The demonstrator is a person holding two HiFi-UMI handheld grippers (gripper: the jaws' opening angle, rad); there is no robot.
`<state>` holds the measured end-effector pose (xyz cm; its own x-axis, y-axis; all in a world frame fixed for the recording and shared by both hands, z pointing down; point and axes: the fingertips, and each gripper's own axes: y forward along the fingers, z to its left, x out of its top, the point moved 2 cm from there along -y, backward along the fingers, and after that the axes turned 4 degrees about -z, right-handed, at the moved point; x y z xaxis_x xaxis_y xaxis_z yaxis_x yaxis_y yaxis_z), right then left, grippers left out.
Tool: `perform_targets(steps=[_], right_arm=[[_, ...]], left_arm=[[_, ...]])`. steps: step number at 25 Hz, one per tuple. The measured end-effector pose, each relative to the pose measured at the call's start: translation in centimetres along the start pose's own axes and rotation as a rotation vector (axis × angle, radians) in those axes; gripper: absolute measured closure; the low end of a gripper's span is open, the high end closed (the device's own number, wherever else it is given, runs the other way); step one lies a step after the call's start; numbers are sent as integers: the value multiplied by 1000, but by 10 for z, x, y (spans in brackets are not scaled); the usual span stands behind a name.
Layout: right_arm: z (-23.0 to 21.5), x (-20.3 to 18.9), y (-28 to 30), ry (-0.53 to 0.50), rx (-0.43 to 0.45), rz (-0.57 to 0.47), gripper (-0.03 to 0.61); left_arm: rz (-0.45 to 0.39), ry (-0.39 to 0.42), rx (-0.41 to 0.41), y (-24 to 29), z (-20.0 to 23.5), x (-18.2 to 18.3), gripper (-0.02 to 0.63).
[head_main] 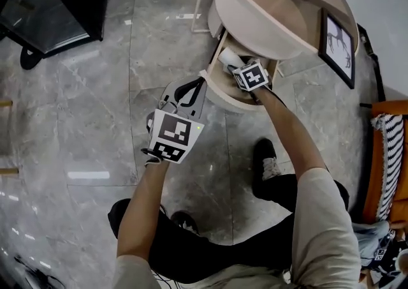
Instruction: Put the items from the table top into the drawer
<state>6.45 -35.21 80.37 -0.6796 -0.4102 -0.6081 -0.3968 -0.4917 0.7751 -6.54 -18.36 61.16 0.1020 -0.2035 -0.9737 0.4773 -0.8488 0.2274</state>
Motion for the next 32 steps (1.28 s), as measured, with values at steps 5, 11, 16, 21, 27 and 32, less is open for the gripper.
perform_targets(steps=[5,11,16,21,27,32], right_arm=[[-2,6,-11,17,3,10,309],[16,26,-70,-73,76,-63,304],[41,50,-154,-86,123,-150,304],[50,79,-250,44,123,-274,316],[29,100,-360,163,-87,-590,498],[16,83,-382,350,-135,-640,535]], left_arm=[[33,-5,-25,-2,-2,-8,595],[-22,-46,-67,-6,-3,17,595],[-3,-76,-68,-4,6,23,594],[-11,-87,-77,-2,6,44,594],[14,-16,-159,-7,-16,49,594],[-18,-73,-168,-14,-18,60,594]])
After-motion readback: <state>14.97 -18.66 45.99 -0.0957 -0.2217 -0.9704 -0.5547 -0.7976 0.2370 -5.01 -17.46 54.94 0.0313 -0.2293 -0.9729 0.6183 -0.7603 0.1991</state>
